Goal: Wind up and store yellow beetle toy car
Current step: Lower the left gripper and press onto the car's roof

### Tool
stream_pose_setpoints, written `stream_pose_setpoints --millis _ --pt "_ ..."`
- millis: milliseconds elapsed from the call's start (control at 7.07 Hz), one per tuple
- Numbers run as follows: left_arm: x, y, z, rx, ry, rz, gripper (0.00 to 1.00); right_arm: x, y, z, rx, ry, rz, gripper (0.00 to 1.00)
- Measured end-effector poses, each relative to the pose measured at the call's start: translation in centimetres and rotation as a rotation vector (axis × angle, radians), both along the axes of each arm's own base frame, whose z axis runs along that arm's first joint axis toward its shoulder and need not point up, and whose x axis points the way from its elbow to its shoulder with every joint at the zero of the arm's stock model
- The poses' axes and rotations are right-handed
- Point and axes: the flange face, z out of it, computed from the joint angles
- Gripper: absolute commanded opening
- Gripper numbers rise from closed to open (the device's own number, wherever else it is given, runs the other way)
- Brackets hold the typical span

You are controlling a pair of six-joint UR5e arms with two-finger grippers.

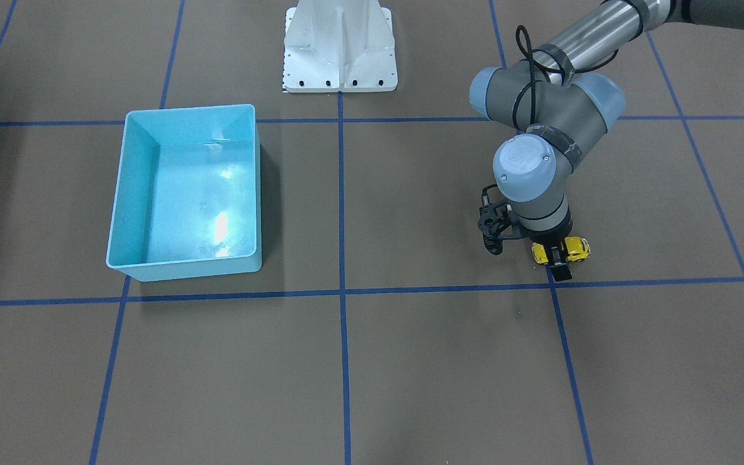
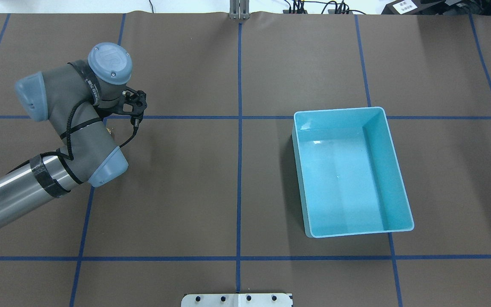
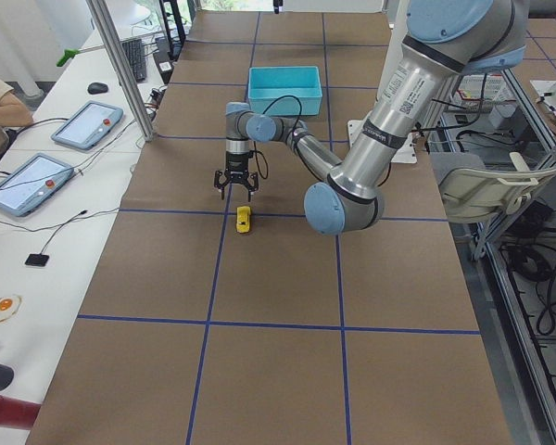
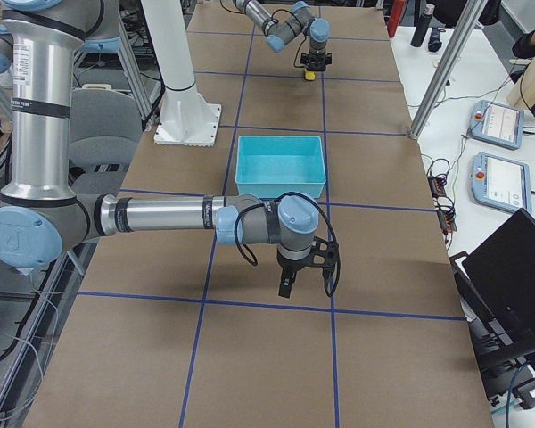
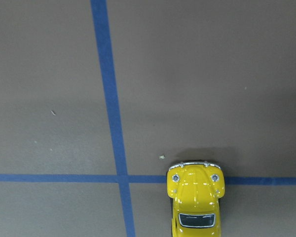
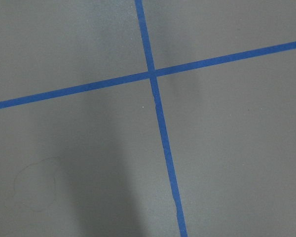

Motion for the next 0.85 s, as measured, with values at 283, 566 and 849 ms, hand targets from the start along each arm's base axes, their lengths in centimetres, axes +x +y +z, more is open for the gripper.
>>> stream_pose_setpoints --millis 283,566,849 --pt "0.4 0.1 1.3 -0.043 0.006 0.006 1.00 0.0 0.0 0.0 0.000 -0.001 0.000 1.00" --pt "1.0 0.0 2.2 -0.066 0.036 0.012 1.00 0.0 0.0 0.0 -0.001 -0.001 0.001 1.00" --pt "1.7 -0.2 3.1 -0.065 0.053 0.019 0.99 0.0 0.0 0.1 -0.003 0.000 0.001 1.00"
